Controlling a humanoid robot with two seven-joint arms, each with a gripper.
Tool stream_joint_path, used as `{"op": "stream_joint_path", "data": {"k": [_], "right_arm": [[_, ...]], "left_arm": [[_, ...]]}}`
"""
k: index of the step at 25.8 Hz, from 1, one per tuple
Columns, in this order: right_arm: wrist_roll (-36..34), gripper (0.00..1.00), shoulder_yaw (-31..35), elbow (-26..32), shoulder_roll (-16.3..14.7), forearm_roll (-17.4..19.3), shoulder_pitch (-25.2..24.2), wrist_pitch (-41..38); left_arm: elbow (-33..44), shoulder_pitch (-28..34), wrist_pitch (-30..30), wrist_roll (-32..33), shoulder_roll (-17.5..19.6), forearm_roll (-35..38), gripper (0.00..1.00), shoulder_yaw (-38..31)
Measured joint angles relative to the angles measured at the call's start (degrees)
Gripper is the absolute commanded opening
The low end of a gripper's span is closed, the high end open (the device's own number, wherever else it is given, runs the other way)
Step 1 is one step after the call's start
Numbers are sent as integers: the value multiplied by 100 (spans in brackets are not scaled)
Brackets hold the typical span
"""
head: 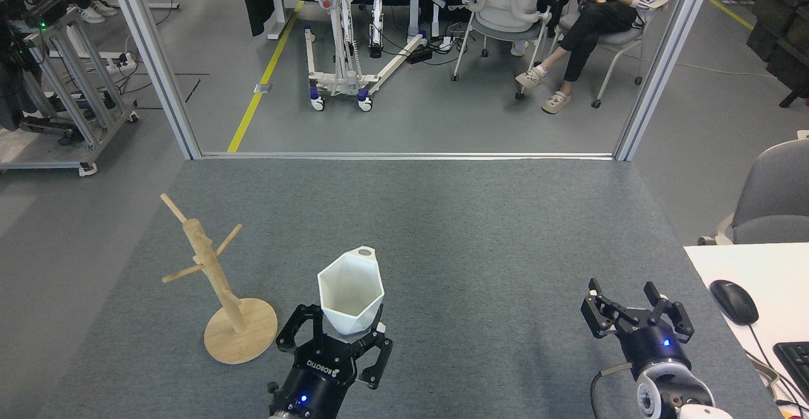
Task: Hang cup on storage rack
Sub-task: 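Move the cup with the left gripper to a peg of the wooden rack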
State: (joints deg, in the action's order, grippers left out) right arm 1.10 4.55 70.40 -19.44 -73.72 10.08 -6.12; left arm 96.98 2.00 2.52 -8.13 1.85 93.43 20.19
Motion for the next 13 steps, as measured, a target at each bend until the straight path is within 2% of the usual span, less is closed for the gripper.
{"op": "stream_joint_path", "data": {"k": [5, 13], "right_arm": [[-406, 99, -25, -27, 120, -182, -241, -11], [-506, 99, -59, -50, 339, -436, -364, 3]], "left_arm": [[0, 477, 407, -499, 18, 240, 0, -460], [3, 1086, 1242, -991, 10, 313, 0, -1265]]}}
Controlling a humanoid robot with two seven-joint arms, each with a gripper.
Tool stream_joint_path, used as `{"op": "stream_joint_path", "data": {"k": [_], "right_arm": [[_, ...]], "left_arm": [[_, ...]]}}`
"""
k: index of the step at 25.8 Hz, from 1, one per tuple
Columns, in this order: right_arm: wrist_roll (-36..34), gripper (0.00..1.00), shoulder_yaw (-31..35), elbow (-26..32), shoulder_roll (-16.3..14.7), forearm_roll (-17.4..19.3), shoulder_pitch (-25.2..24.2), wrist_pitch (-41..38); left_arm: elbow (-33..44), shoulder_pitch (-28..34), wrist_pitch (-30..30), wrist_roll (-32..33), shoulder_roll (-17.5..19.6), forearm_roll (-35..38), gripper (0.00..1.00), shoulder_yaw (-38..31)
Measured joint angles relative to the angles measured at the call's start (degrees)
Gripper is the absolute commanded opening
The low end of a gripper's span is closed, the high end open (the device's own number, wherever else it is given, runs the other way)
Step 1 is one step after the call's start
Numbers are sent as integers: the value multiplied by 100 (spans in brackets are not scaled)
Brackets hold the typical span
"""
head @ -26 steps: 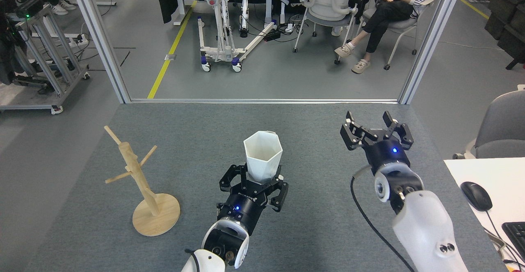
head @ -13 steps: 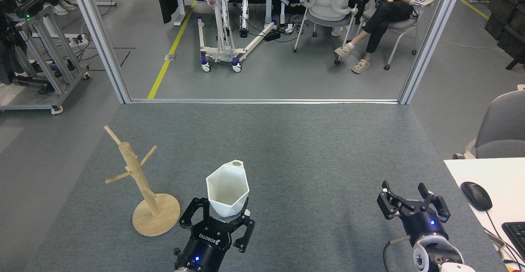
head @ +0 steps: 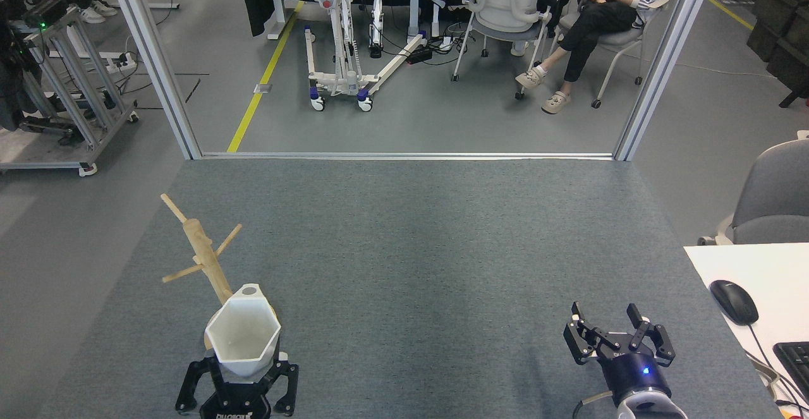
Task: Hang cup on storage rack
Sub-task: 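Move the cup with the left gripper to a peg of the wooden rack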
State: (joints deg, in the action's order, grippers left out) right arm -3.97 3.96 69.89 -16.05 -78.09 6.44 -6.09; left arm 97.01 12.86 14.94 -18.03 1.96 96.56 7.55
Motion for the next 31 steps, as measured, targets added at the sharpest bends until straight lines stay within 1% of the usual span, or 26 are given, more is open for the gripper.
{"op": "stream_joint_path", "data": {"k": [8, 12, 16, 19, 24, 31], "right_arm": [[-7, 99, -1, -7, 2, -35, -51, -22], [-11, 99, 2, -5, -3, -47, -54, -35], [-16, 99, 6, -4, -18, -54, -55, -39], [-17, 99, 4, -5, -19, -55, -57, -42], [-17, 99, 0, -6, -7, -57, -69, -42], [-17, 99, -1, -10, -28, -58, -88, -36]], "left_arm": [[11, 140, 933, -48, 46, 3, 0, -196], [-14, 148, 1515, 27, 102, 14, 0, -254], [-29, 123, 2159, 264, 173, 32, 0, -266], [-32, 85, 2473, 461, 256, 32, 0, -267], [-85, -102, 2549, 593, 398, 36, 0, -250], [-266, -485, 2224, 745, 527, 37, 0, -219]]}}
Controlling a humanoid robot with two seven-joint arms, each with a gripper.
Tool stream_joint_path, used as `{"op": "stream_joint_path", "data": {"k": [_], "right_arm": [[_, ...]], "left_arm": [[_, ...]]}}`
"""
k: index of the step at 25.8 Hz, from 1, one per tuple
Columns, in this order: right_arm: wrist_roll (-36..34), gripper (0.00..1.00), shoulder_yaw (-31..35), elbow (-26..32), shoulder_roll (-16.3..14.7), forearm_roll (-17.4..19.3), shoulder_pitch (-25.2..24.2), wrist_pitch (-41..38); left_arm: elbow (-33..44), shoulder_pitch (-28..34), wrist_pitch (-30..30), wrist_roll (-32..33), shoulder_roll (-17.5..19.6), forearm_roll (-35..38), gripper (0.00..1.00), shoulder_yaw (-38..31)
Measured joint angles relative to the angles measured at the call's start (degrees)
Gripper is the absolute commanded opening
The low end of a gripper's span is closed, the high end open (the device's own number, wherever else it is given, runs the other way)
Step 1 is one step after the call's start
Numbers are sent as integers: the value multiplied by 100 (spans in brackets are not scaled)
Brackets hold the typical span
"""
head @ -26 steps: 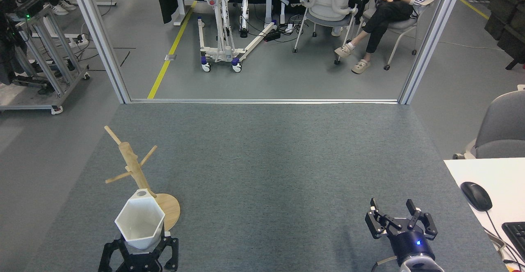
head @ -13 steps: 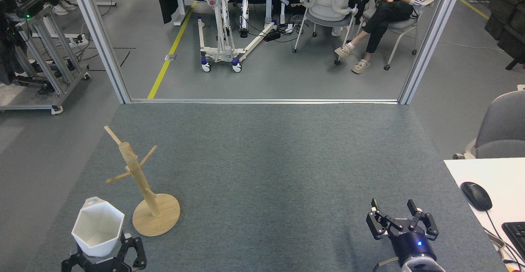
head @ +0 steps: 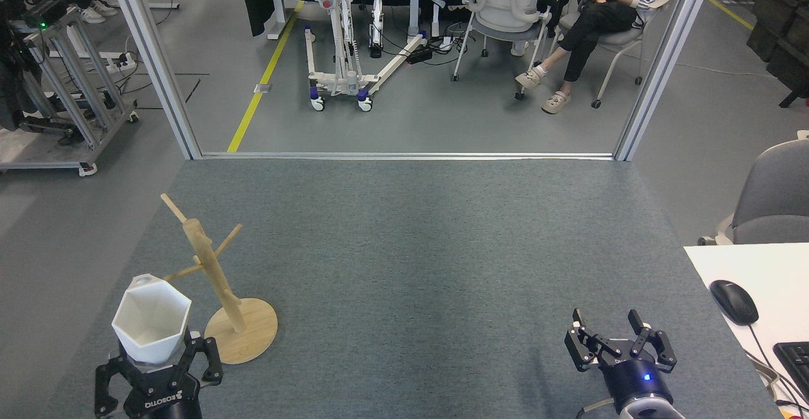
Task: Hang cup on storage rack
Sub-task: 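Move the cup with the left gripper to a peg of the wooden rack, then hook the cup onto the rack peg and open the left gripper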
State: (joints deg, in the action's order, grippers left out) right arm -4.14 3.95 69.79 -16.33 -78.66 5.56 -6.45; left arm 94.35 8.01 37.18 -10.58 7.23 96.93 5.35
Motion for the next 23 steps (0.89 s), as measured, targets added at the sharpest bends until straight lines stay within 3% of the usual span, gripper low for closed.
{"op": "stream_joint_path", "data": {"k": [23], "right_arm": [[12, 99, 0, 0, 4, 0, 8, 38]], "left_arm": [[-682, -625, -197, 286, 34, -9, 0, 185]]}}
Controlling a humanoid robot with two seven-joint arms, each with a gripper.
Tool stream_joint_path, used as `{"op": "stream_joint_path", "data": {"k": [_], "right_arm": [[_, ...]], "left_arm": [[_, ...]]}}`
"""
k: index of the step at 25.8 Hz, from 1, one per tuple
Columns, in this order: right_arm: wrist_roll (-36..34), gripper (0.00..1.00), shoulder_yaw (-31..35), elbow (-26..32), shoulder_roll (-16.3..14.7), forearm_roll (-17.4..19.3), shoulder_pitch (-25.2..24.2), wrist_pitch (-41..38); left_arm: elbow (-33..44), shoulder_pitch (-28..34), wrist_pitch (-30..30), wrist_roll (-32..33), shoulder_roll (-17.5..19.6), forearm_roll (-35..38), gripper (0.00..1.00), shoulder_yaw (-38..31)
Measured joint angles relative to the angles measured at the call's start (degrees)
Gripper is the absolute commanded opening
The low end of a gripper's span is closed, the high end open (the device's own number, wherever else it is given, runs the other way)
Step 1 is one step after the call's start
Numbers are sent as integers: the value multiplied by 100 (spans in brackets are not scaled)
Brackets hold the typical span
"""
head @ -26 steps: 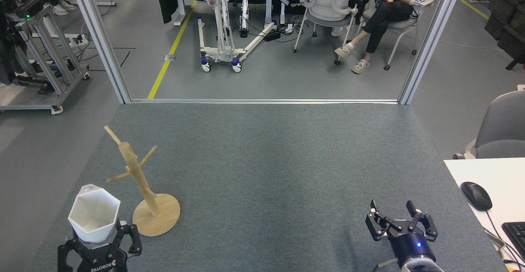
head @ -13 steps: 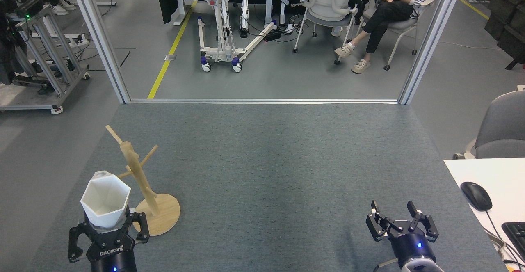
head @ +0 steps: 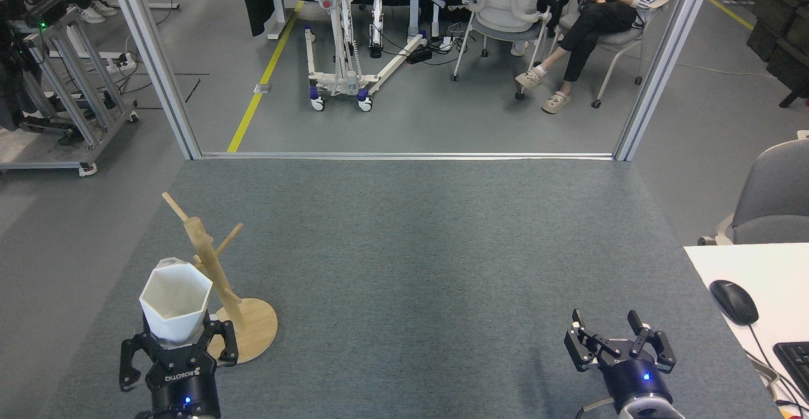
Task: Hang cup on storage rack
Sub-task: 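Hook the cup onto the rack peg and open the left gripper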
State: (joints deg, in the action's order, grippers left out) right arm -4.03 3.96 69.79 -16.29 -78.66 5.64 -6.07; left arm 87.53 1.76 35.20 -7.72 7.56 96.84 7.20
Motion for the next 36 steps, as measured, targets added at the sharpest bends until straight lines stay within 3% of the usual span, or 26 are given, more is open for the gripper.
{"op": "stream_joint_path", "data": {"k": [5, 6, 7, 8, 9, 10, 28, 36], "right_arm": [[1, 99, 0, 1, 9, -1, -1, 1], [1, 99, 0, 2, 13, -9, -2, 1], [1, 99, 0, 3, 16, -18, -4, 1], [2, 99, 0, 4, 20, -32, -4, 1], [3, 99, 0, 4, 25, -43, -4, 1], [6, 99, 0, 4, 28, -55, -5, 1], [0, 99, 12, 14, 41, -80, -1, 10], [-1, 99, 41, 407, 57, -71, 142, 9]], "left_arm": [[-184, -118, -56, 164, 4, -2, 1, 1], [-196, -126, -61, 165, 5, -1, 9, 1], [-204, -132, -67, 166, 5, -1, 32, 1], [-205, -136, -67, 166, 5, -1, 69, 1], [-205, -142, -67, 167, 5, -2, 96, 1], [-200, -152, -41, 167, 5, -9, 100, 1], [-85, 165, 40, 123, -48, -51, 100, 2], [-126, 417, 29, 103, -85, -56, 100, 14]]}}
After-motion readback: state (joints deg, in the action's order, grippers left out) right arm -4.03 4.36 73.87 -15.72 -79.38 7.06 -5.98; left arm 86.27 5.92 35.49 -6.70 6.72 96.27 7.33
